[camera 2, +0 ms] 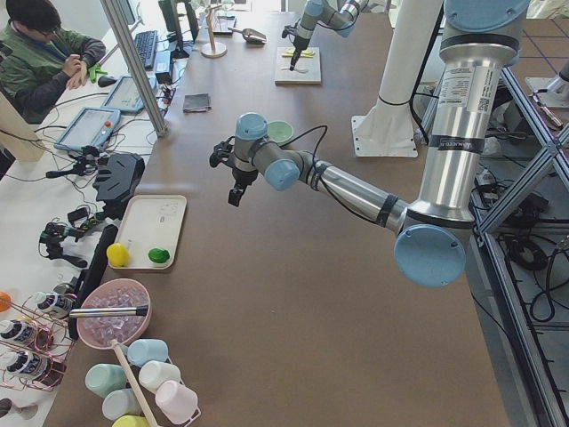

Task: Place spoon in bowl
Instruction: 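Lift the white spoon with the right gripper and carry it toward the bowl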

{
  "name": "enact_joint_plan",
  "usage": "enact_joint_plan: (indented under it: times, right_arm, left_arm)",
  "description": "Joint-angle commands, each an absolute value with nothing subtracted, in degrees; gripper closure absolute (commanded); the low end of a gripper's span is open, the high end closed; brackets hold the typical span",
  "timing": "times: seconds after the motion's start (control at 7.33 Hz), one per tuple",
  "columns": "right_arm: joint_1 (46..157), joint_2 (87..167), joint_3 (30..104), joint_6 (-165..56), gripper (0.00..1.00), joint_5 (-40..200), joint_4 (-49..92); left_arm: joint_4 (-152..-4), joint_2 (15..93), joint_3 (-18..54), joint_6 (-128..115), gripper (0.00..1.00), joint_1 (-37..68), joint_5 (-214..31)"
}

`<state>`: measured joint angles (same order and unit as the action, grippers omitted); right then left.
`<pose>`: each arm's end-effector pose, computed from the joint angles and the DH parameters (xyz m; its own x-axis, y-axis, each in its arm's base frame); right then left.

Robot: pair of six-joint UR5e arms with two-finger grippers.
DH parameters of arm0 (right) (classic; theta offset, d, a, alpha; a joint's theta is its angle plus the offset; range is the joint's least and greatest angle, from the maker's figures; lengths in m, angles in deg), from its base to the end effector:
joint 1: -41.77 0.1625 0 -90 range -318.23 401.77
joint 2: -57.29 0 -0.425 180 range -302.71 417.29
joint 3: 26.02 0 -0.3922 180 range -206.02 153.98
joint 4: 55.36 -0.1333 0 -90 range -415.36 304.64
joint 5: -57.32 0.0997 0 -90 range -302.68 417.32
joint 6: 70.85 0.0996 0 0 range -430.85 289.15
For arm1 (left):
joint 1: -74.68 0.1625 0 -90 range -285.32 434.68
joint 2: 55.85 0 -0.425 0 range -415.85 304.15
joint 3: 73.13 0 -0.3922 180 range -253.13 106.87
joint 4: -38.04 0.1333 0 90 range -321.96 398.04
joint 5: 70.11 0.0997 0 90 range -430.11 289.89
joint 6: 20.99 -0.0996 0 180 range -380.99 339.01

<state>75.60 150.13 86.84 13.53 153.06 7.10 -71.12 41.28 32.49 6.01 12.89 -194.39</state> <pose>-0.3366 -0.3741 0.4460 0.6061 0.2889 0.7410 -0.4354 0.9002 0.0051 0.1889 -0.5155 0.4272 0.6500 0.3457 -0.6767 -0.0636 0.9122 0.4049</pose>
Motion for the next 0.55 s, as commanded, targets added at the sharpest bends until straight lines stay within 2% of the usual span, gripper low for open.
enact_joint_plan:
  times: [0.0,0.14,0.27,0.41]
  right_arm:
    - [70.9,130.6,86.1,26.3,1.00,147.2,30.5]
    - [68.7,123.5,85.3,31.2,1.00,145.8,37.4]
    - [67.4,116.1,80.9,36.0,1.00,144.4,40.1]
    - [66.6,107.1,73.1,40.5,1.00,143.3,42.7]
  left_arm:
    - [-71.3,41.3,32.4,6.1,0.01,13.0,-194.4]
    - [-71.3,41.3,32.2,6.1,0.01,13.0,-194.5]
    - [-71.3,41.2,32.2,6.1,0.01,13.0,-194.5]
    - [-71.3,41.2,32.3,6.1,0.01,13.0,-194.5]
